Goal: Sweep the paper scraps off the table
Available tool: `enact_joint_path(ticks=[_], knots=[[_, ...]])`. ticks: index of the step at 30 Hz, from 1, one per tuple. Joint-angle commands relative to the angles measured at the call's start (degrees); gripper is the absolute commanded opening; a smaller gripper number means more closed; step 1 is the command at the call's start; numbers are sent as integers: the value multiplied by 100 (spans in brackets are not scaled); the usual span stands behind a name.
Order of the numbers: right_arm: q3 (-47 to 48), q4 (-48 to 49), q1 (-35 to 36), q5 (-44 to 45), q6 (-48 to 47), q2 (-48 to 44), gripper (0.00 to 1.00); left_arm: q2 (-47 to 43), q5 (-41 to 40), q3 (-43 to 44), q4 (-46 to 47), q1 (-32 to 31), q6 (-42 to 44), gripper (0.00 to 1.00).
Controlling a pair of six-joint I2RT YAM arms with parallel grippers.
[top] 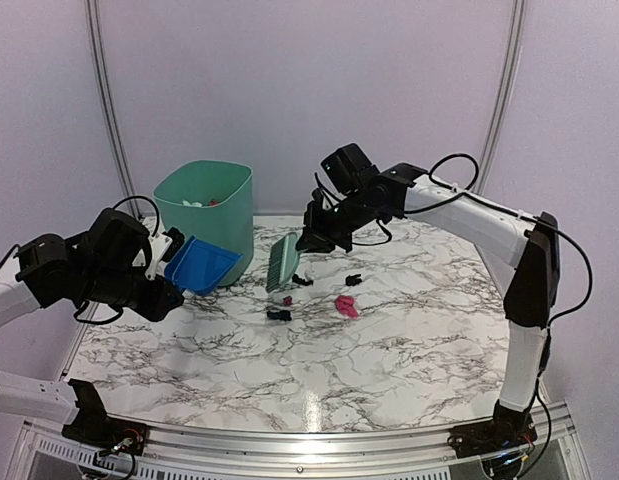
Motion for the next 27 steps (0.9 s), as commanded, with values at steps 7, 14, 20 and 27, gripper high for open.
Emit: enact_joint_path(ticks=[7, 14, 20, 27], knots=[[967, -54, -65, 822, -2113, -392, 0, -113, -12, -34, -35, -199, -258, 0], [1340, 49, -68, 2470, -3343, -220, 0, -44, -90, -165, -64, -501, -716, 0], [1550, -44, -68, 3482, -4296, 371, 0, 253, -218, -225, -61, -973, -1200, 0], [1756, -181, -68, 3841, -5294, 1168, 0, 743, -213, -451, -57, -1240, -1328, 0]])
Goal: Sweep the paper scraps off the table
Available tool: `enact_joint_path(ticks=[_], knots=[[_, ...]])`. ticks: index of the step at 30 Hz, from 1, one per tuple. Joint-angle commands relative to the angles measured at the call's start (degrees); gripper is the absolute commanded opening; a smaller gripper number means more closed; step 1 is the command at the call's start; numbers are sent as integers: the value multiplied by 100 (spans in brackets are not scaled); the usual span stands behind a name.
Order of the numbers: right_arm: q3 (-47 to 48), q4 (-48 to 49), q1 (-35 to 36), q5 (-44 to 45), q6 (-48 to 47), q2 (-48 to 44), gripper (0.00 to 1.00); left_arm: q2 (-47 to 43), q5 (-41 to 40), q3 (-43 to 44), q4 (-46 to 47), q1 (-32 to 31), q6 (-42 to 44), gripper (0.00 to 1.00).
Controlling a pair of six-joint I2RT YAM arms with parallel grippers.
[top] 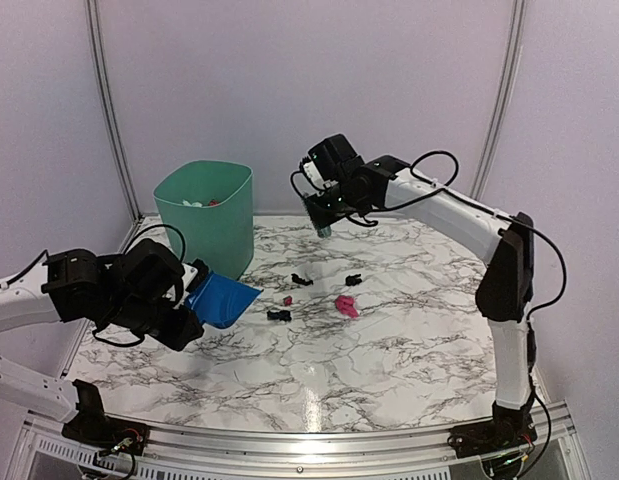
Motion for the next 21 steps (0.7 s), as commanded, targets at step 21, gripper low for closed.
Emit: enact_joint_path(ticks=[21], knots=[[-565, -400, 222, -1283, -1680, 880, 0, 2019, 214, -329, 610, -179, 335, 0]])
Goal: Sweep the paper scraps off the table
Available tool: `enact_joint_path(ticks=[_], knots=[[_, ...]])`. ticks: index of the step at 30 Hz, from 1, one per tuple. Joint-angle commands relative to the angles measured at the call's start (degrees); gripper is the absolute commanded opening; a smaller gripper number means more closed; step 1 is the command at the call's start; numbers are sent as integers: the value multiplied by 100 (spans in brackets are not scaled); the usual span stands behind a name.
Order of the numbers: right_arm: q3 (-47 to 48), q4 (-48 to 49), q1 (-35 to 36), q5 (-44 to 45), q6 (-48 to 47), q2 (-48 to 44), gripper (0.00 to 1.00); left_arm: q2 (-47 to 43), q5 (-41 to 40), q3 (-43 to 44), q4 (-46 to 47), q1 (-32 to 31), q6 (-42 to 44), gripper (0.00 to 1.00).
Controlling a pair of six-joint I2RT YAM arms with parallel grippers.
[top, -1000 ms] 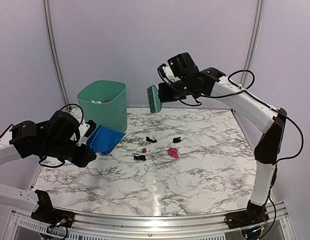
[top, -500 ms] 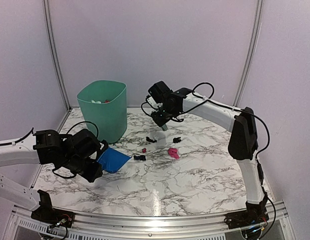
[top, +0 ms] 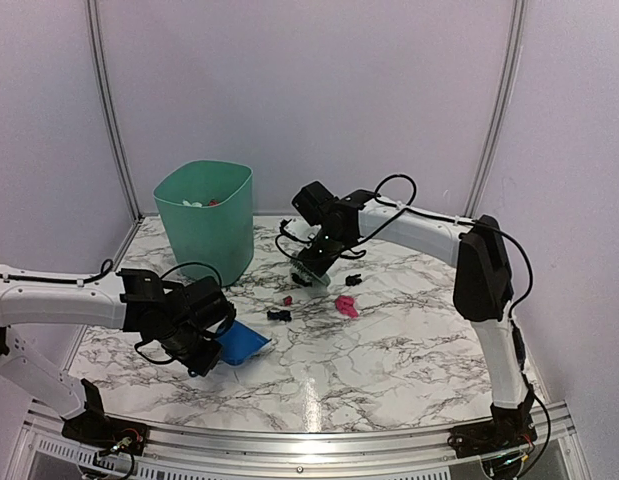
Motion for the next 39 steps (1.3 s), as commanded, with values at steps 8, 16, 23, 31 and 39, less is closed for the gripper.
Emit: enact_joint_path(ticks=[8, 16, 23, 31, 39], knots=[[-307, -5, 325, -847, -317, -189, 0, 820, 203, 132, 605, -22, 573, 0], [-633, -118, 544, -1238, -355, -439, 0, 1129, 371, 156, 908, 67, 694, 0], [-1185, 21, 685, -1566, -111, -835, 0, 1281, 437, 167, 1101, 244, 676, 0], [-1774, 120, 727, -2262, 207, -1200, 0, 1410, 477, 167, 1332, 306, 762, 0], [-2008, 252, 728, -2642, 819, -1333, 0, 1464, 607, 124, 1593, 306, 773, 0]])
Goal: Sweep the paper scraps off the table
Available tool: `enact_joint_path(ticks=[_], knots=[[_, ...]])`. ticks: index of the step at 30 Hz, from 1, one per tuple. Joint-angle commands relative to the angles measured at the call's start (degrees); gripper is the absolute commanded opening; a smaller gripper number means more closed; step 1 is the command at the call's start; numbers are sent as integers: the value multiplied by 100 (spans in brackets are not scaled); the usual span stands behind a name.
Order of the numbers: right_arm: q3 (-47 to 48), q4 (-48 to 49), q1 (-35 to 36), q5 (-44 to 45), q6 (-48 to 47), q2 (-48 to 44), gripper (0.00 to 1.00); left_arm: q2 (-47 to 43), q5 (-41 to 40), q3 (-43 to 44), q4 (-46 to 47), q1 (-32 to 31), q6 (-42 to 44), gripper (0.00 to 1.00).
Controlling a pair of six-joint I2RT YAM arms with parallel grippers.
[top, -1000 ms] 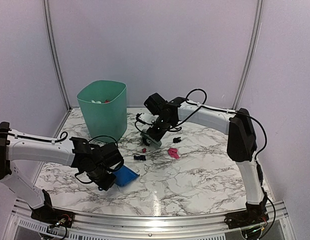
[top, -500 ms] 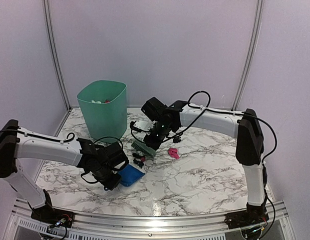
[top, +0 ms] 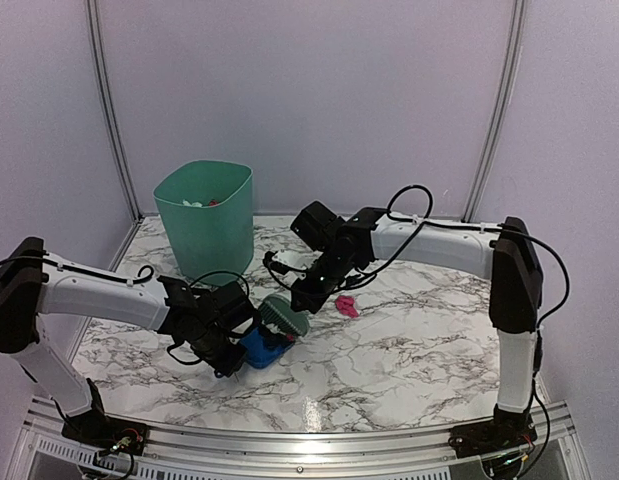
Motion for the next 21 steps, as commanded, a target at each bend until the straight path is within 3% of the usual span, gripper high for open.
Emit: enact_joint_path(ticks=[1, 21], knots=[[-210, -38, 68, -407, 540, -109, 0, 87, 186, 69, 159, 30, 68, 0], [-728, 630, 67, -1060, 1689, -754, 0, -399, 20, -607, 900, 21, 392, 0]])
